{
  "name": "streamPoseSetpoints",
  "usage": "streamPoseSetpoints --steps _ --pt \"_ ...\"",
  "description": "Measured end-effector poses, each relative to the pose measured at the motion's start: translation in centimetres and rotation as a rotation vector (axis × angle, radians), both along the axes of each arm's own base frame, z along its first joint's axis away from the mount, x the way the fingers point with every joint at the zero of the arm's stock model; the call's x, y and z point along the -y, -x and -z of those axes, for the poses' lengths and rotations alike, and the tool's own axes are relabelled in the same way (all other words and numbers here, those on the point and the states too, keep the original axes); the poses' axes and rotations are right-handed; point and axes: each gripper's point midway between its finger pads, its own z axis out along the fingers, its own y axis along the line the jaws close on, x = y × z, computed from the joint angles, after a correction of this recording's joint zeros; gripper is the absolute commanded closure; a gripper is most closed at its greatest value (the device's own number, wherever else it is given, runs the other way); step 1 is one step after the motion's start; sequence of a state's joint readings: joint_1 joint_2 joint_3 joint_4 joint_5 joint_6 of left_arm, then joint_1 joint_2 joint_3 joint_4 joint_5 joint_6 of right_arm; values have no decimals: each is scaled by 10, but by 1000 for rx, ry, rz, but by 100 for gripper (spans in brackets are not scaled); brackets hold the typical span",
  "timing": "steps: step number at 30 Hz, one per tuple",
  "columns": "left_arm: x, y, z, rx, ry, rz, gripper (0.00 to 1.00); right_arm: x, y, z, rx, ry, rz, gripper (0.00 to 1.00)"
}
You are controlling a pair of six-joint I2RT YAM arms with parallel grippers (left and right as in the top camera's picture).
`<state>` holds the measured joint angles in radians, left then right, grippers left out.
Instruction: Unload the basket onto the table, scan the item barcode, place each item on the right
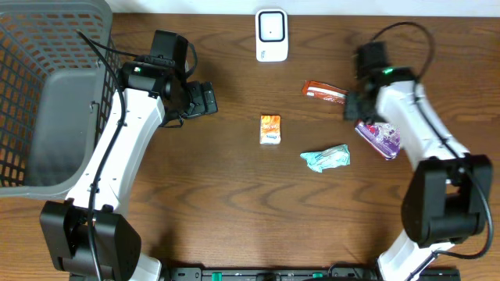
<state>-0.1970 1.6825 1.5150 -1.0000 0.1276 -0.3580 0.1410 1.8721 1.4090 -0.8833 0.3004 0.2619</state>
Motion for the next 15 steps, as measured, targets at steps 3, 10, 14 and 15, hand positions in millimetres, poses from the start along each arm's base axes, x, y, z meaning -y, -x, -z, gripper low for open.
streamPoseSetpoints --steps 3,10,14,15 --pt "0 0 0 0 0 0 2 -3 4 15 34 103 4 27" --pt "0 0 0 0 0 0 2 20 26 48 78 261 73 37" --pt "0 0 0 0 0 0 2 29 32 57 99 298 96 99" --pt "0 0 0 0 0 0 2 29 32 57 98 302 96 99"
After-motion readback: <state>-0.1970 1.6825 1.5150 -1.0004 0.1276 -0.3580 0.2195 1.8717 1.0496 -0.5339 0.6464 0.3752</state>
